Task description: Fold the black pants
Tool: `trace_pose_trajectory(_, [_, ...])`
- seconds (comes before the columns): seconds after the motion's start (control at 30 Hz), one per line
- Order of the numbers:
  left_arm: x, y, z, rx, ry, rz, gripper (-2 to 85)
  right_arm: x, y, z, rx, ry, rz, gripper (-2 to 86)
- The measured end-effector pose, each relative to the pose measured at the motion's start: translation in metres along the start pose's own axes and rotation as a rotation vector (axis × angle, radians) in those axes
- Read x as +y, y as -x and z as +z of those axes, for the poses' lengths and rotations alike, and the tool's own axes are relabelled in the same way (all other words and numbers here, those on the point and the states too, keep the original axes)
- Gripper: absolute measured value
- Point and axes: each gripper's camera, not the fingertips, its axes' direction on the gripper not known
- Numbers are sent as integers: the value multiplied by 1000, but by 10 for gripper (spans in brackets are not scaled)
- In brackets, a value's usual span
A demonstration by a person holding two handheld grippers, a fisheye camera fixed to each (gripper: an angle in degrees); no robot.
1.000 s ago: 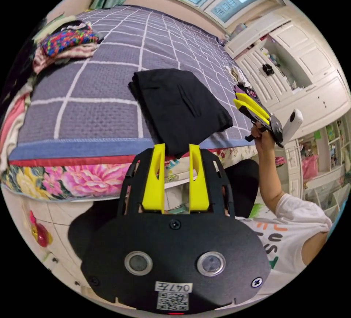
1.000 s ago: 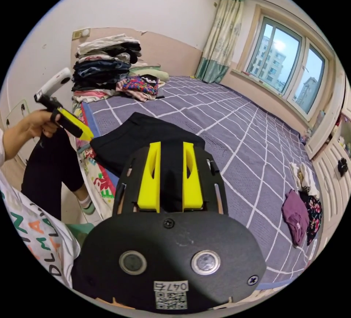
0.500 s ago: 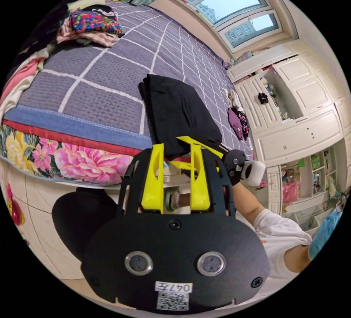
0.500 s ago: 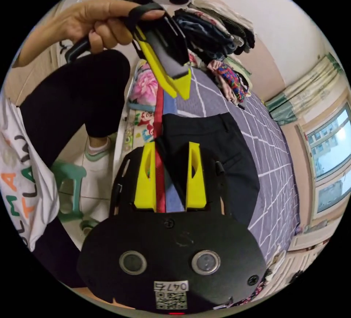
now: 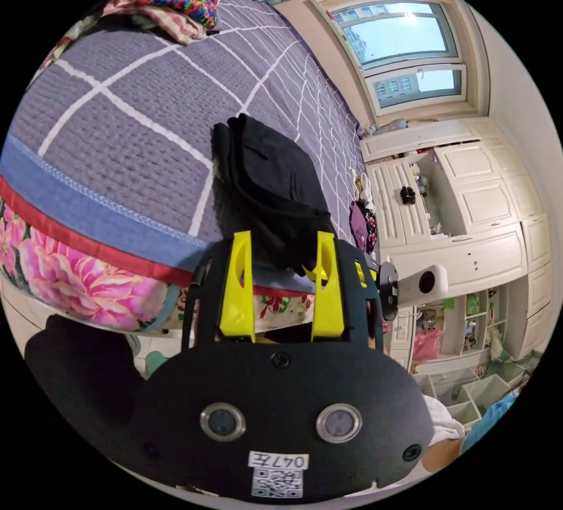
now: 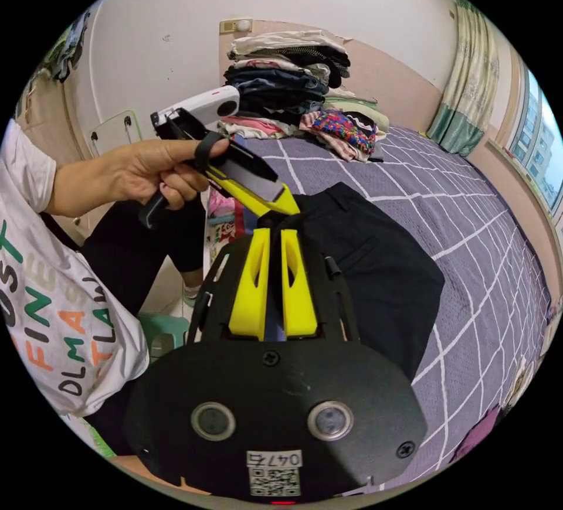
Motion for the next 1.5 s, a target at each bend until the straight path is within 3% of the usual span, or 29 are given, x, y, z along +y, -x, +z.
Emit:
trace_pose_trajectory(0.23, [8, -1, 19, -39, 38, 17, 74, 14, -29, -1, -90, 4, 17, 24])
trace_pose_trajectory(0.4, [19, -24, 24, -172, 38, 166, 55, 34, -123, -46, 189, -64, 185, 86])
trace_pose_trajectory(0.5, [27, -43, 30, -276, 38, 262, 52, 27, -202, -19, 253, 63, 279, 159])
trace_pose_trajectory(0.67, [36, -68, 37, -370, 60, 375, 52, 32, -284, 76, 71, 248, 416, 176])
trace_pose_trajectory(0.77, [41, -77, 41, -398, 66, 409, 51, 35, -288, 105, 29, 277, 457, 126])
trace_pose_trajectory(0.83, [45, -83, 42, -410, 61, 422, 51, 27, -271, 107, 26, 271, 401, 41])
trace_pose_trajectory(0.9, [49, -94, 42, -420, 47, 445, 50, 16, -245, 110, 39, 275, 341, 20])
trace_pose_trajectory(1.07, [57, -114, 24, -366, -8, 451, 47, -27, -177, 93, 321, 251, 179, 8])
trace_pose_trajectory(1.33, [12, -159, -46, -436, -151, 543, 47, -168, -148, 78, 453, 174, 18, 8])
trace_pose_trajectory(1.5, [-88, -144, -102, -553, -240, 505, 49, -282, -171, 125, 473, 77, 45, 10])
